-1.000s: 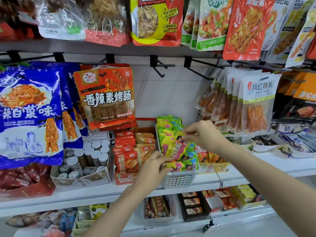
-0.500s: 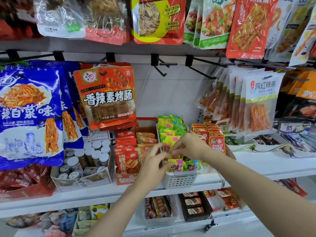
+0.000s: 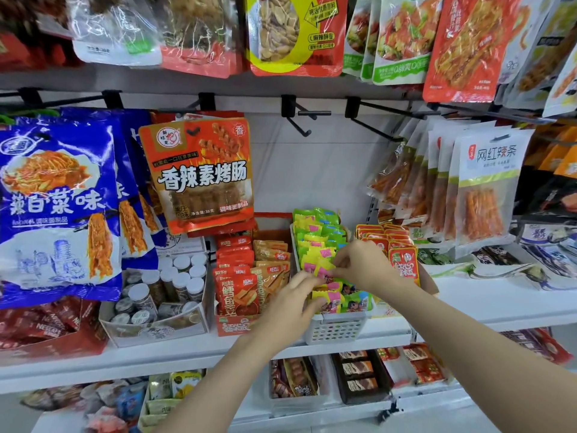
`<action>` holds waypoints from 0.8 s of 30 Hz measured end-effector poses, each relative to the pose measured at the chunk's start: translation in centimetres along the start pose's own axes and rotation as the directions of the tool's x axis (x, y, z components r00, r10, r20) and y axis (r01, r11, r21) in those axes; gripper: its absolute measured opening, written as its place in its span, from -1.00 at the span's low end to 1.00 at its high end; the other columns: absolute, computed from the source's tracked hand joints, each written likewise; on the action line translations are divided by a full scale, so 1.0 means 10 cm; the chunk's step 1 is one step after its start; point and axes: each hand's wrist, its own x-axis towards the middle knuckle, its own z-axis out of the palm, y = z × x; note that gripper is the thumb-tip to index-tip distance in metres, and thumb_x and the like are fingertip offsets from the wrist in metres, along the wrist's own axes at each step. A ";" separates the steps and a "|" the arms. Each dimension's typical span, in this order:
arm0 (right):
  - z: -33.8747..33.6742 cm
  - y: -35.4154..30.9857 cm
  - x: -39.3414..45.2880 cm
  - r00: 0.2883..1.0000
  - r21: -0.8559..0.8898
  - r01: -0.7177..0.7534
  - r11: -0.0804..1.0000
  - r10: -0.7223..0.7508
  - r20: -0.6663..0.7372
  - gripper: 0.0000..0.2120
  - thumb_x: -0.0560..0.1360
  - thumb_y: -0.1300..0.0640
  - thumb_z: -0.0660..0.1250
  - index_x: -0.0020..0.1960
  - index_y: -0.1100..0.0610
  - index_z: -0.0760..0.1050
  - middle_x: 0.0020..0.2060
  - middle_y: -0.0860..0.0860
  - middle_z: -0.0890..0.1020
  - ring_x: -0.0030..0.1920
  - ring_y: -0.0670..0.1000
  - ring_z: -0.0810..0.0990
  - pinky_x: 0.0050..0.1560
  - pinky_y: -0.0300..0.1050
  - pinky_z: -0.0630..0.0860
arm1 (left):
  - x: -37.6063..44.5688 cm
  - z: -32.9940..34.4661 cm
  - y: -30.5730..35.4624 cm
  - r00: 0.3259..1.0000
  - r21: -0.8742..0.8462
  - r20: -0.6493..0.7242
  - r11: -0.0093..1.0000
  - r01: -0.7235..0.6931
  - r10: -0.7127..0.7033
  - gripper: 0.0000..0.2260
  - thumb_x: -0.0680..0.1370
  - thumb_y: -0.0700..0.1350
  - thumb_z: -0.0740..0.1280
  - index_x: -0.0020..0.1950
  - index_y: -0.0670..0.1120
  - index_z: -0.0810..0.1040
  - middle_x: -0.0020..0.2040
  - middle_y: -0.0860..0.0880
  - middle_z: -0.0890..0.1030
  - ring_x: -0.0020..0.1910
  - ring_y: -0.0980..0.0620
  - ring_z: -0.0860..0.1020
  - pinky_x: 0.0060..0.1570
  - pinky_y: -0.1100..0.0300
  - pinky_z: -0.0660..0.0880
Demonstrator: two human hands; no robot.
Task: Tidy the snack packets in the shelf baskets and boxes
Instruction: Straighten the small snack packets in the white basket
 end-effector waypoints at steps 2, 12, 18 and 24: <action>0.03 -0.03 0.02 0.999 -0.026 0.015 1.000 -0.016 -0.031 -0.73 0.39 -0.07 0.52 -0.02 0.08 0.69 0.05 0.05 0.64 0.13 0.04 0.57 0.07 -0.04 0.54 | 0.00 0.00 0.01 1.000 -0.024 -0.003 1.000 -0.020 0.020 -0.73 0.63 -0.05 0.27 0.31 -0.07 0.51 0.23 0.08 0.45 0.06 0.02 0.53 0.17 0.11 0.43; -0.72 -0.11 0.07 0.966 0.138 0.128 0.982 -0.092 -0.241 -0.81 0.52 0.04 0.41 -0.01 0.16 0.54 -0.15 0.00 0.63 -0.16 0.03 0.63 -0.09 -0.09 0.55 | -0.01 0.00 -0.02 0.999 -0.084 0.009 0.996 0.035 -0.034 -0.75 0.63 -0.06 0.27 0.28 -0.10 0.54 0.20 0.11 0.44 0.07 -0.10 0.54 0.12 0.23 0.37; -1.24 -0.06 0.02 0.903 0.465 0.111 0.878 0.106 -0.417 -0.84 0.51 0.06 0.41 -0.01 0.14 0.58 -0.17 0.01 0.71 -0.34 -0.13 0.68 -0.33 -0.24 0.62 | 0.06 -0.04 0.04 0.971 -0.367 0.086 0.899 0.240 -0.224 -0.76 0.61 0.10 0.26 0.22 0.06 0.55 0.23 0.17 0.49 0.15 0.10 0.51 0.06 0.39 0.44; -1.29 -0.04 -0.10 0.914 0.641 0.103 0.761 0.182 -0.363 -0.89 0.54 0.14 0.39 -0.02 0.19 0.60 -0.19 0.10 0.72 -0.26 0.01 0.72 -0.20 -0.07 0.67 | 0.19 -0.18 0.22 0.911 -0.572 0.032 0.740 0.354 -0.411 -0.76 0.68 0.05 0.11 0.24 0.02 0.47 0.21 0.07 0.57 0.26 0.08 0.50 0.26 0.17 0.40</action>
